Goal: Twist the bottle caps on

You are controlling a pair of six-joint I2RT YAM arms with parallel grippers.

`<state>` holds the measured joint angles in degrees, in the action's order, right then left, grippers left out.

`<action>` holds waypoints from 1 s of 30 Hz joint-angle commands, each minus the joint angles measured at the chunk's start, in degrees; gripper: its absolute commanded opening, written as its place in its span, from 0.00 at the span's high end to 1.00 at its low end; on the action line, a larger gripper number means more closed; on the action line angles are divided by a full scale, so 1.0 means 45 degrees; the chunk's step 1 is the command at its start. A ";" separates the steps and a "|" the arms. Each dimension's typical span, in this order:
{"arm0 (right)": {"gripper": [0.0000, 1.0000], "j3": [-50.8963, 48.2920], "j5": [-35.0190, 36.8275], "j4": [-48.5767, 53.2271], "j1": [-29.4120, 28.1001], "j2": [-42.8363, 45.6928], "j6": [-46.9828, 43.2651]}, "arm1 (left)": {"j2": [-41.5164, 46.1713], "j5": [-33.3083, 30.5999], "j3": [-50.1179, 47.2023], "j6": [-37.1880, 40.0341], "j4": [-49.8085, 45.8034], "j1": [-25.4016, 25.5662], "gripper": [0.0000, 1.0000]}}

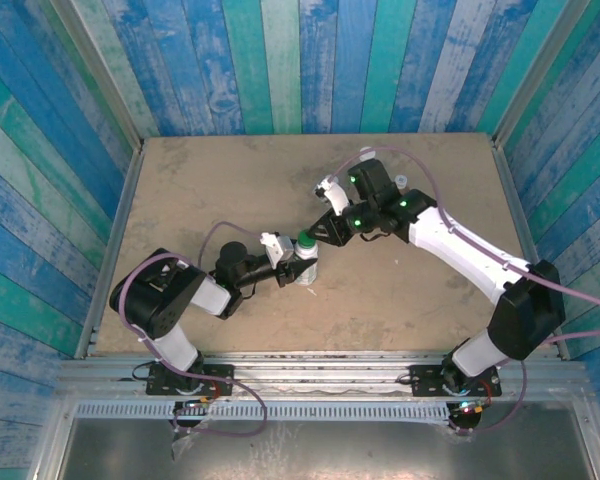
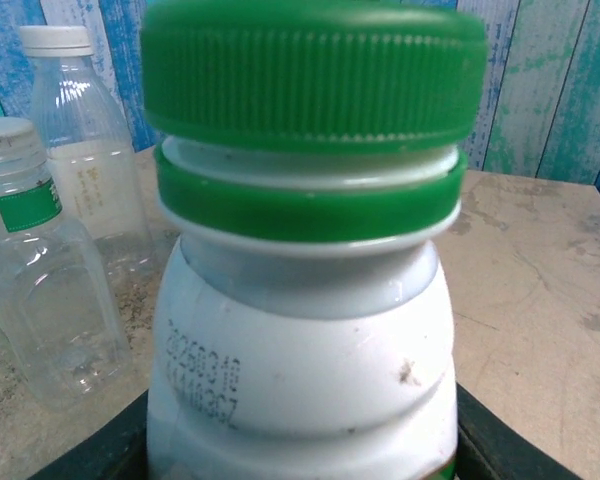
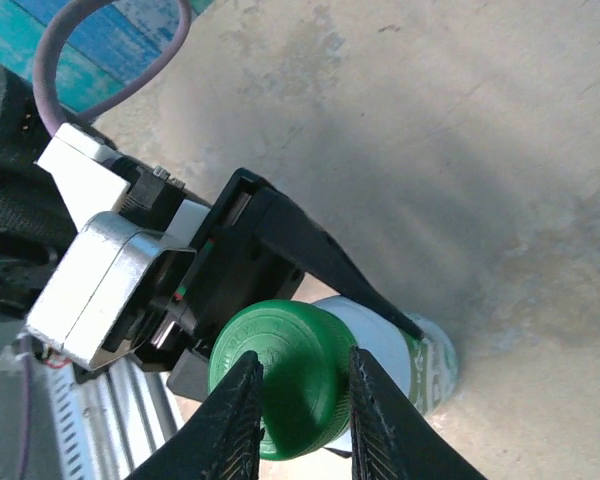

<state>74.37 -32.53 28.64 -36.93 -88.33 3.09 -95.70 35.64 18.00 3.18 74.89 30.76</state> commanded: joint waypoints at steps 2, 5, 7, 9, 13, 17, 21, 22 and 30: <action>0.76 -0.0187 -0.1124 0.1678 -0.0020 -0.0413 0.0436 | 0.0292 -0.0205 0.0049 -0.0198 -0.0974 0.0044 0.48; 0.77 -0.0396 -0.1247 0.1672 -0.0035 -0.0300 0.0378 | 0.0382 -0.0254 0.0060 -0.0247 -0.1056 0.0039 0.49; 0.78 -0.0589 -0.1321 0.1632 -0.0026 -0.0096 0.0451 | 0.0427 -0.0363 0.0099 -0.0313 -0.1138 0.0039 0.49; 0.81 -0.0942 -0.1540 0.1480 -0.0024 0.0269 0.0593 | 0.0483 -0.0453 0.0123 -0.0324 -0.1273 0.0044 0.49; 0.79 -0.1414 -0.1779 0.1134 -0.0104 0.1109 0.0797 | 0.0436 -0.0430 0.0140 -0.0336 -0.1205 0.0048 0.49; 0.77 -0.1339 -0.0688 0.0910 -0.0082 0.1837 0.0816 | 0.0360 -0.0306 0.0080 -0.0307 -0.1042 0.0039 0.49; 0.66 -0.1121 0.0287 0.0309 0.0218 0.1908 0.1043 | 0.0290 -0.0142 0.0015 -0.0277 -0.0862 0.0040 0.49; 0.62 -0.1020 0.0317 0.0153 0.0272 0.1783 0.1020 | 0.0323 -0.0097 -0.0006 -0.0244 -0.0823 0.0039 0.49; 0.60 0.0937 -0.1067 0.0874 0.0361 -0.0575 0.0049 | 0.0368 0.0097 -0.0032 -0.0102 -0.0833 0.0051 0.49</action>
<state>75.96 -34.37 30.39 -35.38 -88.07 5.52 -95.26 35.27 18.22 1.96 73.84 30.87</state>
